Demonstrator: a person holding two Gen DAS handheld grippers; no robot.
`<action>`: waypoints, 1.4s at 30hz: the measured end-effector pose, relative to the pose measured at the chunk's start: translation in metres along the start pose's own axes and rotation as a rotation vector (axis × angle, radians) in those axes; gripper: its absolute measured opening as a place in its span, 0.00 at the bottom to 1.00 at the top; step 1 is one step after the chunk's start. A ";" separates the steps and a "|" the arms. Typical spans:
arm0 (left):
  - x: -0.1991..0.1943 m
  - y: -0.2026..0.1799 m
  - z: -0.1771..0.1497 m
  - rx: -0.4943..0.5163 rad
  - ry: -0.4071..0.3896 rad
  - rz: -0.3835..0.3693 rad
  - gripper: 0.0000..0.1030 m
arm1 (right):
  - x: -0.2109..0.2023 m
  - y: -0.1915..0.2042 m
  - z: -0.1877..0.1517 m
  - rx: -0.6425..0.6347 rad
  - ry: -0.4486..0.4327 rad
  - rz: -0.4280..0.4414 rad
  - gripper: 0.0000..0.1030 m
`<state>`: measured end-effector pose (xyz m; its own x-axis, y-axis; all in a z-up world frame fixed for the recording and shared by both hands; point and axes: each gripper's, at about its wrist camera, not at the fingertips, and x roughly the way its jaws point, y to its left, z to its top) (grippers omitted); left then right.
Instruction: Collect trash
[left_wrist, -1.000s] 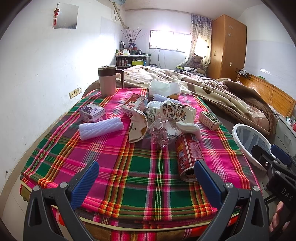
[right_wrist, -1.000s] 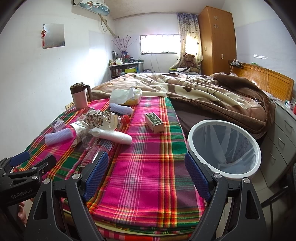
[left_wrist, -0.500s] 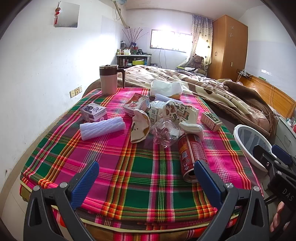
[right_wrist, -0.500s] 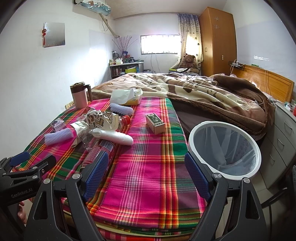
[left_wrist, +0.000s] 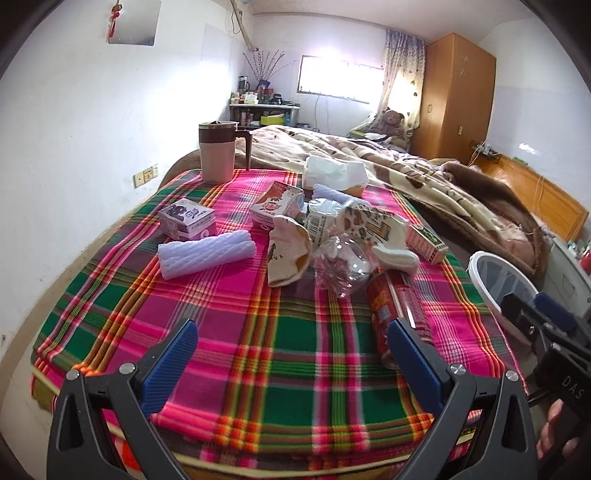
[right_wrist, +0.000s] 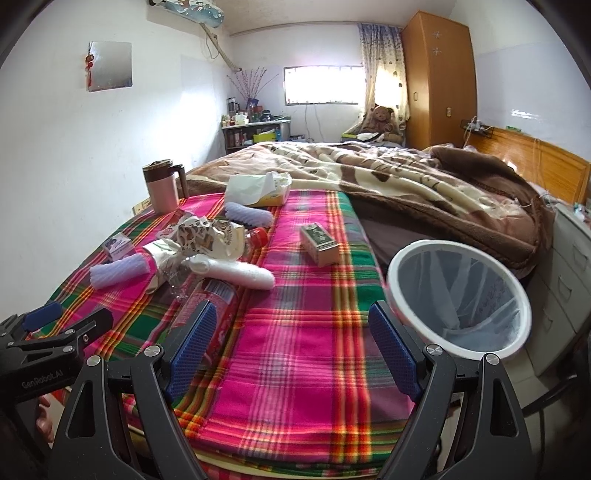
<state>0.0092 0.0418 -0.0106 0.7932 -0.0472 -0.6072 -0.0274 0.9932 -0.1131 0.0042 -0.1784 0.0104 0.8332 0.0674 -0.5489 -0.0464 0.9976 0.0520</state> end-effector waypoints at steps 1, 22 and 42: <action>0.003 0.006 0.002 -0.005 0.001 0.003 1.00 | 0.003 0.002 0.000 0.004 0.005 0.015 0.83; 0.069 0.087 0.041 0.052 0.083 0.077 1.00 | 0.063 0.045 -0.001 -0.023 0.163 0.103 0.83; 0.137 0.078 0.062 0.313 0.243 0.026 0.79 | 0.084 0.061 -0.002 -0.031 0.249 0.124 0.75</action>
<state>0.1539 0.1189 -0.0540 0.6263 -0.0083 -0.7796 0.1714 0.9769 0.1273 0.0701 -0.1122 -0.0342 0.6592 0.1871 -0.7283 -0.1596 0.9813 0.1076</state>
